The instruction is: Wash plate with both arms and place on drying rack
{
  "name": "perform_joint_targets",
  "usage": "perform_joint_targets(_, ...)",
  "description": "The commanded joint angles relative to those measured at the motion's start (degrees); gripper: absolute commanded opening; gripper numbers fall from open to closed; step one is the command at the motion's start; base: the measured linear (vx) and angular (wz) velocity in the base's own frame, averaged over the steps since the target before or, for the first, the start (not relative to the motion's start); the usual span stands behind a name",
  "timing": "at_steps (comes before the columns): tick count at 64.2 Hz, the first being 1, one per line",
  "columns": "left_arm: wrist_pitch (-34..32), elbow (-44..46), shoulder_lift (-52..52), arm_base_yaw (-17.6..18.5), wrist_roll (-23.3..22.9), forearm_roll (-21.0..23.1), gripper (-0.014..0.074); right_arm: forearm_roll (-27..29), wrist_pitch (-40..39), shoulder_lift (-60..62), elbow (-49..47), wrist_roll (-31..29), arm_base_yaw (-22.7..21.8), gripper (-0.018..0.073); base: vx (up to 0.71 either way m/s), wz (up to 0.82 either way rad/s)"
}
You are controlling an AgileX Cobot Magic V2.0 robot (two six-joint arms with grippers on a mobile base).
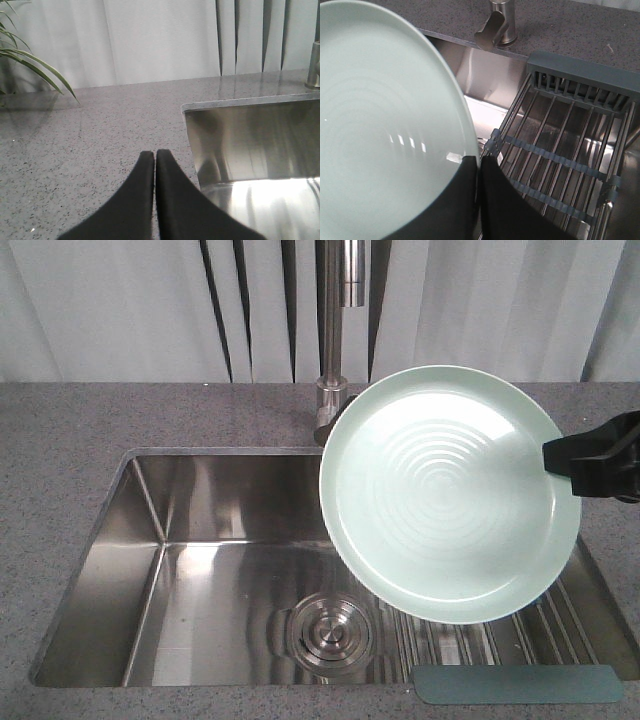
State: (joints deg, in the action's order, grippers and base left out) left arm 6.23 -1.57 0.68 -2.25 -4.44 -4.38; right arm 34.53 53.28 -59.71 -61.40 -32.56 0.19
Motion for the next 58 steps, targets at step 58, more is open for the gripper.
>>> perform_joint_targets(58, -4.4, -1.1, 0.9, -0.1, -0.2, 0.5, -0.0006, 2.3, -2.7, 0.9, -1.6, -0.3, -0.4, -0.0007, 0.00, 0.00)
